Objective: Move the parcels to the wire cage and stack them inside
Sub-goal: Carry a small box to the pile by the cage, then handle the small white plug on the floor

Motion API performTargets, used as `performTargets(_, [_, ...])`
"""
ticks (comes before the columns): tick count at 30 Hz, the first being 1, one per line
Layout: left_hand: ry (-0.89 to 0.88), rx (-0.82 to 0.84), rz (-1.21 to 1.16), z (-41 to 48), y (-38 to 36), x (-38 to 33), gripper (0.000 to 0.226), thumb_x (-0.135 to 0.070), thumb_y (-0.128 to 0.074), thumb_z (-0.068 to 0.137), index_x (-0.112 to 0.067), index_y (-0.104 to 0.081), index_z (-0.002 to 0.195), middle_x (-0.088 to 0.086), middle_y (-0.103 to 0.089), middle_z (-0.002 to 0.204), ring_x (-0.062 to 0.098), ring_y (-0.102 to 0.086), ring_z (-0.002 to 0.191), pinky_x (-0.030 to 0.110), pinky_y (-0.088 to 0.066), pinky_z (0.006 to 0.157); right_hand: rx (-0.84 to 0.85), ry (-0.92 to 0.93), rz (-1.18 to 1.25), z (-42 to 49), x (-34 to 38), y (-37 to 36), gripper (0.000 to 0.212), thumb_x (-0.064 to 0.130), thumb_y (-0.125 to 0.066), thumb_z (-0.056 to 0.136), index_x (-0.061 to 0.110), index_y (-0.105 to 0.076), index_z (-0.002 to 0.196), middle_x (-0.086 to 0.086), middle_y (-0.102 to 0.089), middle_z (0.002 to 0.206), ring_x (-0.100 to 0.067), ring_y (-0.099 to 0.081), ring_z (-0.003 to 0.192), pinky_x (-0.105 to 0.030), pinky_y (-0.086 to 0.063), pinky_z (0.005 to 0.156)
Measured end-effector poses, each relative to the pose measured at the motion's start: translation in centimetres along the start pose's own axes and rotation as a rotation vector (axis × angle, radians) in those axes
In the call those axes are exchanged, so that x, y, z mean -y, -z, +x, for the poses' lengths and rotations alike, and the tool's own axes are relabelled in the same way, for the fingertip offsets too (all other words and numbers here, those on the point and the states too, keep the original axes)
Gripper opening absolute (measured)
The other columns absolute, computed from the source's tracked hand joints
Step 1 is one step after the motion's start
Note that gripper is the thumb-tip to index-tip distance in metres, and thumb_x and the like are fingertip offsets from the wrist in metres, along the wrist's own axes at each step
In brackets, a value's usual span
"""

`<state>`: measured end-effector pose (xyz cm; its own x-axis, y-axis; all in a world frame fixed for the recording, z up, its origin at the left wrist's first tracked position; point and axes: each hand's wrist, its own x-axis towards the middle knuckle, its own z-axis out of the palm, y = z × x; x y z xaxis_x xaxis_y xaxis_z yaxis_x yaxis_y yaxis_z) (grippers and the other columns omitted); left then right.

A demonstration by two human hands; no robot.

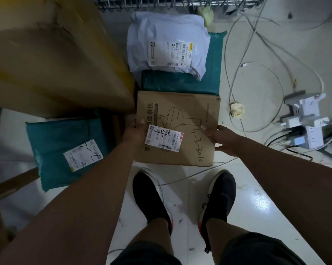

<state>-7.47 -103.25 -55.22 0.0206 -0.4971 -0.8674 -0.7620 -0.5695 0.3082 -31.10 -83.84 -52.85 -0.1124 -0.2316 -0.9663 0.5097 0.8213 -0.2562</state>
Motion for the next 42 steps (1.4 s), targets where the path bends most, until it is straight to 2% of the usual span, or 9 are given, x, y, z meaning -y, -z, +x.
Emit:
performTargets(3, [0.01, 0.015, -0.035, -0.3, -0.1, -0.2, 0.041, -0.05, -0.048, 0.106, -0.026, -0.06, 0.137, 0.005, -0.071, 0.122, 0.026, -0.068, 0.103, 0.042, -0.056, 0.096, -0.045, -0.008, -0.014, -0.1, 0.2, -0.5, 0.068, 0.044, -0.079, 0.09, 0.019, -0.048, 0.145, -0.002, -0.066, 0.136, -0.027, -0.06, 0.127, -0.058, -0.041, 0.117])
performTargets(6, [-0.017, 0.003, -0.07, -1.2, 0.1, -0.6, 0.022, -0.033, -0.055, 0.104, -0.03, -0.06, 0.125, 0.003, -0.072, 0.112, 0.018, -0.069, 0.088, 0.03, -0.057, 0.074, -0.088, -0.011, -0.065, -0.4, 0.3, -0.8, 0.066, 0.041, -0.08, 0.09, 0.018, -0.048, 0.143, -0.004, -0.064, 0.139, -0.029, -0.059, 0.128, -0.056, -0.043, 0.115])
performTargets(9, [-0.073, -0.007, -0.09, -2.7, 0.3, -1.0, 0.024, -0.024, -0.059, 0.101, -0.03, -0.061, 0.125, -0.003, -0.071, 0.104, 0.014, -0.068, 0.085, 0.024, -0.053, 0.064, -0.203, 0.049, -0.147, -1.3, 0.8, -1.3, 0.073, 0.034, -0.083, 0.088, 0.013, -0.043, 0.146, -0.009, -0.059, 0.143, -0.029, -0.06, 0.122, -0.048, -0.053, 0.102])
performTargets(12, [-0.073, -0.006, -0.1, -4.9, 0.7, -2.2, 0.012, -0.019, -0.063, 0.099, -0.029, -0.065, 0.093, 0.001, -0.072, 0.098, 0.014, -0.068, 0.078, 0.028, -0.058, 0.068, -0.317, 0.118, -0.272, -3.4, 2.1, -2.0, 0.082, 0.036, -0.086, 0.084, 0.009, -0.041, 0.147, -0.015, -0.053, 0.143, -0.033, -0.058, 0.126, -0.05, -0.055, 0.103])
performTargets(18, [-0.146, 0.084, -0.053, -11.4, 3.2, -6.1, 0.029, -0.014, -0.063, 0.097, -0.027, -0.065, 0.071, -0.003, -0.069, 0.078, 0.011, -0.065, 0.069, 0.026, -0.052, 0.068, -0.187, 0.168, -0.227, -11.0, 5.7, -4.4, 0.041, 0.028, -0.084, 0.087, 0.009, -0.065, 0.117, -0.013, -0.068, 0.122, -0.028, -0.066, 0.113, -0.045, -0.058, 0.096])
performTargets(24, [-0.195, 0.11, -0.007, -21.3, 8.4, -10.9, 0.024, -0.013, -0.063, 0.096, -0.033, -0.069, 0.084, 0.004, -0.075, 0.097, 0.02, -0.07, 0.087, 0.033, -0.054, 0.08, -0.119, 0.181, -0.164, -22.3, 9.8, -6.9, 0.025, 0.019, -0.08, 0.091, 0.011, -0.067, 0.109, -0.01, -0.073, 0.104, -0.023, -0.066, 0.093, -0.045, -0.058, 0.095])
performTargets(33, [-0.308, 0.164, 0.044, -39.7, 15.9, -16.1, 0.025, -0.014, -0.066, 0.097, -0.035, -0.073, 0.086, 0.001, -0.076, 0.102, 0.016, -0.071, 0.088, 0.018, -0.048, 0.058, -0.102, 0.237, -0.023, -42.8, 13.2, -9.8, 0.013, 0.015, -0.074, 0.093, 0.014, -0.067, 0.105, -0.01, -0.072, 0.104, -0.024, -0.067, 0.09, -0.04, -0.056, 0.087])
performTargets(37, [-0.39, 0.223, 0.117, -46.7, 17.0, -17.4, 0.017, -0.016, -0.07, 0.095, -0.032, -0.077, 0.093, 0.005, -0.076, 0.103, 0.023, -0.071, 0.088, 0.027, -0.052, 0.067, -0.154, 0.286, 0.094, -50.8, 12.4, -9.8, 0.012, 0.016, -0.074, 0.093, 0.015, -0.069, 0.104, -0.009, -0.071, 0.098, -0.024, -0.067, 0.085, -0.032, -0.053, 0.073])
performTargets(42, [-0.472, 0.289, 0.272, -53.7, 16.5, -18.6, 0.02, -0.016, -0.069, 0.095, -0.019, -0.078, 0.113, 0.01, -0.074, 0.116, 0.031, -0.071, 0.105, 0.046, -0.059, 0.098, -0.212, 0.323, 0.258, -59.0, 9.1, -8.6, 0.009, 0.014, -0.073, 0.095, 0.013, -0.067, 0.102, -0.009, -0.068, 0.092, -0.025, -0.064, 0.082, -0.035, -0.051, 0.076])
